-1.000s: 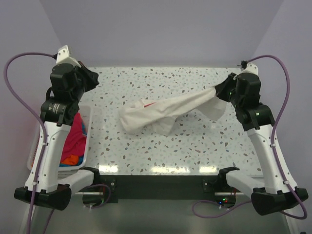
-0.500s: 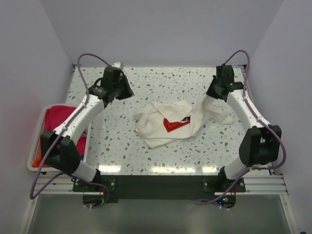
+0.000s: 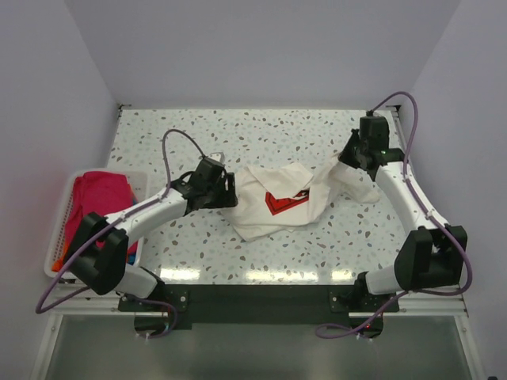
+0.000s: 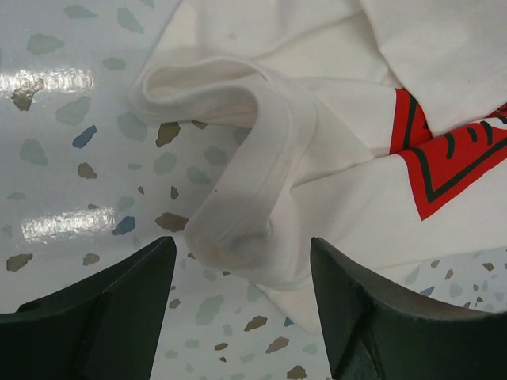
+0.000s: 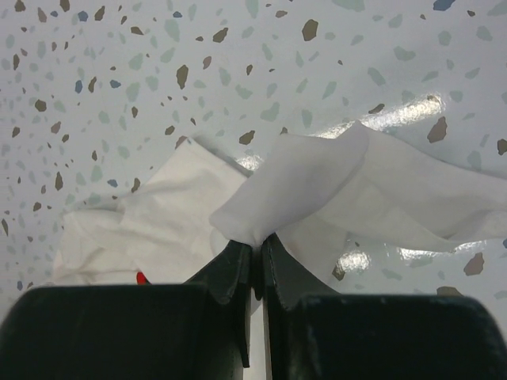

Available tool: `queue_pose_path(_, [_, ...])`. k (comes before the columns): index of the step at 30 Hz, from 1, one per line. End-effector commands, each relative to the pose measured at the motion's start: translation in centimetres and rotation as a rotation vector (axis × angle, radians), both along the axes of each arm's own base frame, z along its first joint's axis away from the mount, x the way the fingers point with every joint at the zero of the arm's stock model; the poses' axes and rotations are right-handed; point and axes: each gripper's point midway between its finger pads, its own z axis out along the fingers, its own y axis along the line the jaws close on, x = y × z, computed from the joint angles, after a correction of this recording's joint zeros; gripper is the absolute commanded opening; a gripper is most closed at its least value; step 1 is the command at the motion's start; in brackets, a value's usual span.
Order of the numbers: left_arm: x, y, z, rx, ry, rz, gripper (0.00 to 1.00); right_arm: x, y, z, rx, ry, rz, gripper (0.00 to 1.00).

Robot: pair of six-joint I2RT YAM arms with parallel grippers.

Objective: Fold and stack the t-shirts
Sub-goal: Flatten the tshirt out

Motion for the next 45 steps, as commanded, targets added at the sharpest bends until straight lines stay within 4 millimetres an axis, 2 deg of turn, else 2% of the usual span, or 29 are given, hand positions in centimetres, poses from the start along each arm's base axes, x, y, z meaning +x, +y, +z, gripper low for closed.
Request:
queue_pose_path(1, [2.8, -1.6, 0.3, -0.029, -0.098, -0.015, 0.74, 0.0, 0.7, 1.4, 0.033, -0.067, 0.023, 0.03])
queue_pose_path(5, [3.2, -1.5, -1.8, 0.007, -0.059, 0.004, 0.72, -0.5, 1.0, 1.0, 0.046, -0.061, 0.036, 0.03])
queue_pose_path(8, [3.4, -1.4, -2.6, 0.015, -0.046, 0.013, 0.57, -0.8, 1.0, 1.3, 0.046, -0.068, 0.041, 0.03])
queue_pose_path(9, [3.4, -1.5, -2.5, 0.014, -0.043, 0.014, 0.39, -0.9, 1.0, 1.7, 0.045, -0.079, 0.041, 0.01])
queue_pose_path(11, [3.8, -1.7, -0.9, -0.006, -0.079, 0.014, 0.21, -1.2, 0.9, 2.2, 0.043, -0.087, 0.041, 0.00])
queue_pose_path(12, [3.9, -1.7, 0.0, -0.015, -0.097, 0.015, 0.06, -1.4, 0.8, 2.7, 0.042, -0.096, 0.041, 0.00])
queue_pose_path(13, [3.7, -1.4, 0.6, -0.008, -0.096, 0.020, 0.01, -1.7, 0.7, 3.7, 0.041, -0.119, 0.039, 0.00])
queue_pose_path(15, [4.4, -0.9, 4.6, -0.013, -0.177, 0.044, 0.00, -2.2, 0.6, 5.0, 0.035, -0.143, 0.036, 0.00])
queue_pose_path(16, [4.3, 0.2, 7.6, -0.004, -0.230, 0.073, 0.00, -2.8, 0.1, 6.6, 0.020, -0.176, 0.026, 0.00])
queue_pose_path(18, [4.1, 1.4, 11.0, -0.004, -0.294, 0.104, 0.00, -3.6, -0.5, 8.5, 0.000, -0.217, 0.007, 0.00])
queue_pose_path(19, [3.7, 2.7, 12.3, 0.021, -0.310, 0.133, 0.00, -4.0, -0.8, 9.4, -0.007, -0.238, -0.003, 0.00])
queue_pose_path(20, [3.3, 3.4, 16.1, -0.013, -0.386, 0.153, 0.00, -5.1, -1.4, 10.9, -0.028, -0.272, -0.025, 0.00])
queue_pose_path(22, [2.3, 5.1, 19.0, -0.003, -0.430, 0.187, 0.00, -6.0, -2.0, 13.0, -0.040, -0.323, -0.044, 0.00])
queue_pose_path(23, [1.6, 5.8, 22.3, -0.036, -0.493, 0.200, 0.00, -7.1, -2.3, 14.3, -0.046, -0.358, -0.054, 0.00])
queue_pose_path(25, [0.4, 7.0, 24.2, -0.028, -0.509, 0.216, 0.00, -8.2, -2.4, 16.1, -0.043, -0.406, -0.054, 0.00])
queue_pose_path(26, [-0.3, 7.5, 26.7, -0.057, -0.553, 0.226, 0.00, -8.7, -2.6, 16.7, -0.046, -0.422, -0.055, 0.00])
queue_pose_path(27, [-1.0, 8.0, 27.2, -0.051, -0.549, 0.227, 0.00, -9.7, -2.6, 17.9, -0.044, -0.463, -0.054, 0.00])
queue_pose_path(29, [-2.1, 8.8, 29.8, -0.080, -0.596, 0.239, 0.00, -10.6, -2.8, 18.9, -0.049, -0.486, -0.049, 0.00])
queue_pose_path(32, [-2.7, 9.7, 31.8, -0.085, -0.633, 0.257, 0.00, -11.3, -2.9, 20.0, -0.059, -0.514, -0.045, 0.01])
queue_pose_path(34, [-2.2, 9.9, 32.5, -0.074, -0.652, 0.277, 0.00, -10.7, -2.7, 19.7, -0.057, -0.504, -0.034, 0.02])
queue_pose_path(36, [-0.4, 9.4, 31.9, -0.040, -0.637, 0.278, 0.00, -9.6, -2.0, 19.3, -0.038, -0.495, -0.011, 0.02])
queue_pose_path(37, [0.4, 9.0, 31.8, -0.040, -0.633, 0.269, 0.00, -8.2, -1.3, 18.1, -0.024, -0.459, 0.016, 0.04])
queue_pose_path(38, [2.1, 8.4, 30.5, -0.011, -0.603, 0.258, 0.00, -7.2, -1.0, 17.8, -0.010, -0.457, 0.025, 0.04])
queue_pose_path(39, [4.0, 9.4, 30.6, -0.018, -0.621, 0.298, 0.00, -6.3, -0.7, 17.1, -0.003, -0.436, 0.034, 0.04])
queue_pose_path(40, [5.3, 8.5, 29.4, -0.058, -0.586, 0.249, 0.00, -4.8, -0.2, 15.5, 0.001, -0.388, 0.047, 0.04])
queue_pose_path(41, [7.5, 8.4, 27.4, -0.062, -0.538, 0.251, 0.00, -3.5, 0.0, 15.0, 0.007, -0.383, 0.048, 0.08])
queue_pose_path(42, [9.6, 9.7, 27.0, -0.076, -0.546, 0.293, 0.00, -2.6, 0.1, 14.3, 0.008, -0.362, 0.048, 0.09])
queue_pose_path(43, [12.0, 9.0, 24.6, -0.078, -0.492, 0.279, 0.00, -0.7, 0.2, 11.9, 0.002, -0.298, 0.049, 0.11])
queue_pose_path(45, [15.1, 8.8, 23.2, -0.114, -0.467, 0.260, 0.00, 1.3, 0.3, 10.6, 0.001, -0.266, 0.045, 0.24])
